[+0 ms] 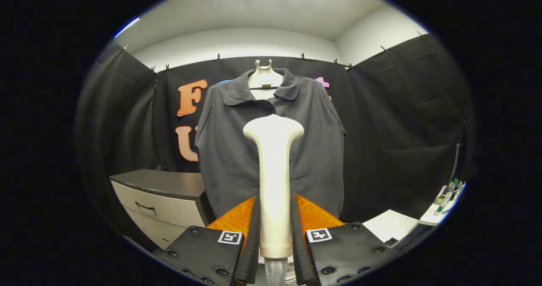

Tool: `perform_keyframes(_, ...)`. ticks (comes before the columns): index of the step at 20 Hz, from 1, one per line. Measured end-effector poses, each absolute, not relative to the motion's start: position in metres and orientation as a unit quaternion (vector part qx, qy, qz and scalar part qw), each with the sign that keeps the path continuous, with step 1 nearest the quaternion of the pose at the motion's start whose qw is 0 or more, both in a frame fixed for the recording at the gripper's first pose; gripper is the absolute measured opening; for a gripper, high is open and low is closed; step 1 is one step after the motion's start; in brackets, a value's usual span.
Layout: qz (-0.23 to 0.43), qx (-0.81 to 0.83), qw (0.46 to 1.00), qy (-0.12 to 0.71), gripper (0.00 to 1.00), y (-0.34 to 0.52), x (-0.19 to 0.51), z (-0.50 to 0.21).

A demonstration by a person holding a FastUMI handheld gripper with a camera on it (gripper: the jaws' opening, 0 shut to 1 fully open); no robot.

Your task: Iron the clothes twice with a garment steamer, once on the left side and once on the right side.

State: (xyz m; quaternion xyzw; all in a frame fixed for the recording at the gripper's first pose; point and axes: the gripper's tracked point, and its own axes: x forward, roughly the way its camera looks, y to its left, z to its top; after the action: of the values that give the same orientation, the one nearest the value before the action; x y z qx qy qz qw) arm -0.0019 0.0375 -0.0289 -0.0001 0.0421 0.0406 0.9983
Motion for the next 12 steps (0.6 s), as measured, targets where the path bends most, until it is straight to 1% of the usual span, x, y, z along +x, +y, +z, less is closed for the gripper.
perform_keyframes(6, 0.043, 0.000, 0.999, 0.025, 0.41, 0.041, -0.011, -0.013)
perform_keyframes(12, 0.059, 0.009, 0.998, 0.003, 0.41, 0.051, -0.031, 0.018)
